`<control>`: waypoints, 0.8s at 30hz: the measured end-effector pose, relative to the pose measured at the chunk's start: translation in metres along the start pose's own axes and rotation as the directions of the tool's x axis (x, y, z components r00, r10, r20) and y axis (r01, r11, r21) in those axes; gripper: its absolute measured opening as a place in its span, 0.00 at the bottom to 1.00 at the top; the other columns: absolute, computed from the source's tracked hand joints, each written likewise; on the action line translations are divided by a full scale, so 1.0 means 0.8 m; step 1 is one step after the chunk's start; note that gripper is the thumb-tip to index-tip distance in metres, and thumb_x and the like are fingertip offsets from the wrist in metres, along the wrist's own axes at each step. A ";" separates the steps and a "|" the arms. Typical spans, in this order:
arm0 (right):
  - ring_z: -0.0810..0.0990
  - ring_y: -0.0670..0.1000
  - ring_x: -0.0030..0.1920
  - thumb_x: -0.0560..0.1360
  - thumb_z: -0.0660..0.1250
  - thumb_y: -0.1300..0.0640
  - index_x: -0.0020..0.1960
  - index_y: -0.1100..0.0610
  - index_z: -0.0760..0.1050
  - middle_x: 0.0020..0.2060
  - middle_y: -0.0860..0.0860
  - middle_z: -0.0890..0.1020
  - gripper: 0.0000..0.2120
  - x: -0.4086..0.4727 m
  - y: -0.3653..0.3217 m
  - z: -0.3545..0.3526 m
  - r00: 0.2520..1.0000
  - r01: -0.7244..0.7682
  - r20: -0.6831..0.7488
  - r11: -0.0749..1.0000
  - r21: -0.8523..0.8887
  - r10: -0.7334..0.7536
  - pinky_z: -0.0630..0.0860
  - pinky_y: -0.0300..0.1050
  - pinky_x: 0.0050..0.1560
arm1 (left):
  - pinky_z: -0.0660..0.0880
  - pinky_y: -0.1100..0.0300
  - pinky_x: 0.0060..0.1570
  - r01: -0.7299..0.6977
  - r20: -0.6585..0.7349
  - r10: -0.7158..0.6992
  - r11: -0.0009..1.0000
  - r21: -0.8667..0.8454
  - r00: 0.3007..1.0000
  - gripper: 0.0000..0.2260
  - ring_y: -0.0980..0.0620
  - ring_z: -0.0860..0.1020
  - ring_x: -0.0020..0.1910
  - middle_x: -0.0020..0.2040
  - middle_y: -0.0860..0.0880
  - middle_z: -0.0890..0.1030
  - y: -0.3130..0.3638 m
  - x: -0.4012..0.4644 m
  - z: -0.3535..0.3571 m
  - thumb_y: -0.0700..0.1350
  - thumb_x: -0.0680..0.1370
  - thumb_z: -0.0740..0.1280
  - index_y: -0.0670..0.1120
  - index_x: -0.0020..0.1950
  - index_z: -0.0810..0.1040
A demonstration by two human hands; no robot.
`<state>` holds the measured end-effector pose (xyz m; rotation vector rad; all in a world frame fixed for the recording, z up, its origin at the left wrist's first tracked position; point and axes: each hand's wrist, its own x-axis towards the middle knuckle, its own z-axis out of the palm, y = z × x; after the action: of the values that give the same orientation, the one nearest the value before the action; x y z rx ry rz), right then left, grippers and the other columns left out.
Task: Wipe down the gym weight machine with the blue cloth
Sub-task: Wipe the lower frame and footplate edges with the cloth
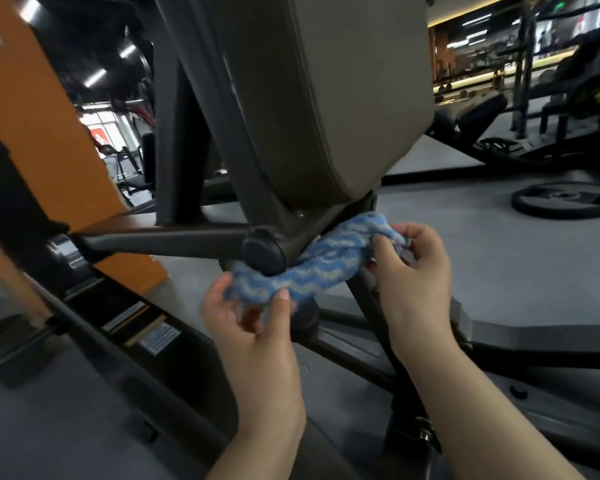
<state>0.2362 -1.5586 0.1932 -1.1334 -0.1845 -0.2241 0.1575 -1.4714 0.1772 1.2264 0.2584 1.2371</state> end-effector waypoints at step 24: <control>0.81 0.46 0.54 0.81 0.56 0.57 0.61 0.49 0.74 0.53 0.47 0.82 0.12 -0.029 -0.012 0.075 0.939 -0.296 0.230 0.940 0.169 0.255 0.75 0.48 0.60 | 0.56 0.43 0.64 -0.773 0.672 0.388 0.246 0.584 0.631 0.24 0.52 0.54 0.72 0.72 0.47 0.58 -0.007 0.051 -0.015 0.55 0.82 0.43 0.50 0.77 0.45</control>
<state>0.2097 -1.5057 0.2206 -0.9659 -0.2225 0.1619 0.1677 -1.4303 0.1860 2.6537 0.0495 1.5099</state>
